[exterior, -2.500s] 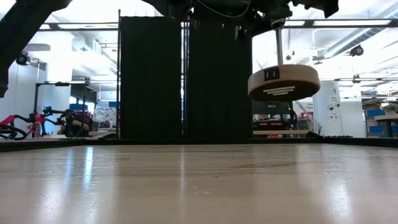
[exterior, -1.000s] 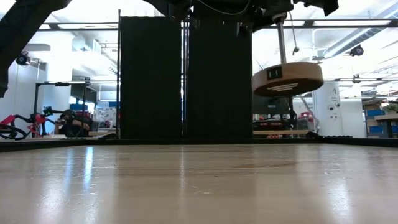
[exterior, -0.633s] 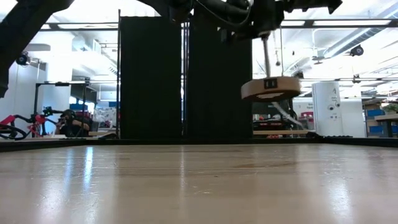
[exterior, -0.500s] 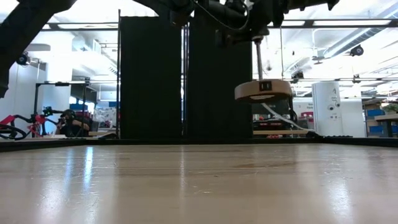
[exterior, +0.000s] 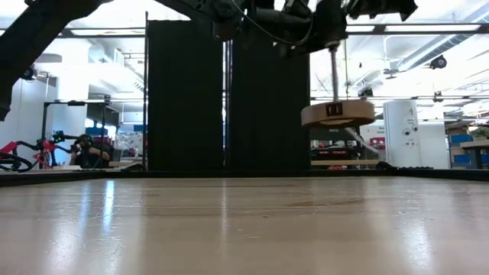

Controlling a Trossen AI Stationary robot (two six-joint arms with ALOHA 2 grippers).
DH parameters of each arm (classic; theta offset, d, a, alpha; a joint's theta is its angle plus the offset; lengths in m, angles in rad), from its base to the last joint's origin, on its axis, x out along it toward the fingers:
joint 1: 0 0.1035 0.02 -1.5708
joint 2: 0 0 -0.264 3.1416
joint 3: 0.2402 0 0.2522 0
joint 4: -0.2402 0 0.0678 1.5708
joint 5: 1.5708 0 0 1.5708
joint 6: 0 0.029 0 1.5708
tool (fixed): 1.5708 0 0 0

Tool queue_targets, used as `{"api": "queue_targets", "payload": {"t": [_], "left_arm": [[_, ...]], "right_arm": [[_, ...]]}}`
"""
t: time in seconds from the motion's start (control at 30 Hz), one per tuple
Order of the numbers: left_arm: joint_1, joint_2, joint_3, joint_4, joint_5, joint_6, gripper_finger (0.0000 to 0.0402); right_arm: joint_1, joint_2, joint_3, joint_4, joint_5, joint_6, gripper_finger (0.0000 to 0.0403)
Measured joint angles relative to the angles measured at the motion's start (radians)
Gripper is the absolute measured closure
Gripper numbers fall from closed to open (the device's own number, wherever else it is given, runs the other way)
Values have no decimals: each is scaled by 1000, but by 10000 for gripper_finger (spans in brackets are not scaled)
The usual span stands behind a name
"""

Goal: Screw lightbulb
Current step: Insert the lightbulb into the lamp

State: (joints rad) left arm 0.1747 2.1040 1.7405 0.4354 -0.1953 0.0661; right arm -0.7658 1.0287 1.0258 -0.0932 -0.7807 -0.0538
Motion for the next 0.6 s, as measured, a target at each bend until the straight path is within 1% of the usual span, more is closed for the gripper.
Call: {"api": "queue_targets", "payload": {"t": [0.07,0.13,0.2,0.27,0.33,0.5,0.6], "left_arm": [[-10,-1,0,-7,83,-11,244],[-19,-1,0,-10,156,-39,244],[-32,-1,0,-11,172,-53,244],[-42,-1,0,-6,175,-51,244],[-48,-1,0,2,175,-54,244],[-49,-1,0,1,185,-80,244],[-48,-1,0,1,137,-83,244]], "right_arm": [[-26,-5,-1,-1,-176,1,56],[-44,-6,-1,-3,-334,1,50],[-54,0,-1,-4,-462,1,50],[-54,4,-1,-4,-544,-1,54],[-54,5,-1,-3,-574,-4,62],[-54,6,-1,-4,-569,-8,101],[-53,5,-1,-4,-499,-8,132]]}}
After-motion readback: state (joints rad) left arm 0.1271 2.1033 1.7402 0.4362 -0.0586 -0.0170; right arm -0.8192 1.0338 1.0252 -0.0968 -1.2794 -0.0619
